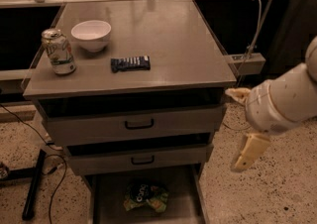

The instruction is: Pick green rice chip bag from bottom drawer and place on counter

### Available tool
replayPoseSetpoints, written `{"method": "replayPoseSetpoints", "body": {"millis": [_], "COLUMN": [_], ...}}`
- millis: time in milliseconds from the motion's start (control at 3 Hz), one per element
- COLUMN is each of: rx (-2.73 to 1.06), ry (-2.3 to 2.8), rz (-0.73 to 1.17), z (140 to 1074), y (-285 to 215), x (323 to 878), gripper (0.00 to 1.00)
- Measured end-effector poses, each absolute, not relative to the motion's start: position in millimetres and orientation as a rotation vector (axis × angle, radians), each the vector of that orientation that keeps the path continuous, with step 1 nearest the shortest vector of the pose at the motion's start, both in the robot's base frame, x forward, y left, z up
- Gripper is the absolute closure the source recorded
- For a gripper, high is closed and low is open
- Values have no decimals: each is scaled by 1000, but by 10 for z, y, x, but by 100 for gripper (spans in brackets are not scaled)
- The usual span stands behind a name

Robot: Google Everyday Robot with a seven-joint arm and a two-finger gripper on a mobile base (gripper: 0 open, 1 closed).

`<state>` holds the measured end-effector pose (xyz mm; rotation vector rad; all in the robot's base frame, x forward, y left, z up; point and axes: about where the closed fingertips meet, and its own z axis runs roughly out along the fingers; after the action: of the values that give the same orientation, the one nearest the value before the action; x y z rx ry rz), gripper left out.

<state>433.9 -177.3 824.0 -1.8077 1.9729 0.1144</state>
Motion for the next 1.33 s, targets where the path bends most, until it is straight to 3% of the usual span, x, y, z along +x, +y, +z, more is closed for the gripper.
{"method": "replayPoseSetpoints", "body": {"millis": [667,1333], "rx": [-1780,-1750], "ry": [1934,2007], "rz": [133,320], "z": [7666,6424], "y": [-1745,-1703], "x": [4327,4393], "gripper": [0,0]}}
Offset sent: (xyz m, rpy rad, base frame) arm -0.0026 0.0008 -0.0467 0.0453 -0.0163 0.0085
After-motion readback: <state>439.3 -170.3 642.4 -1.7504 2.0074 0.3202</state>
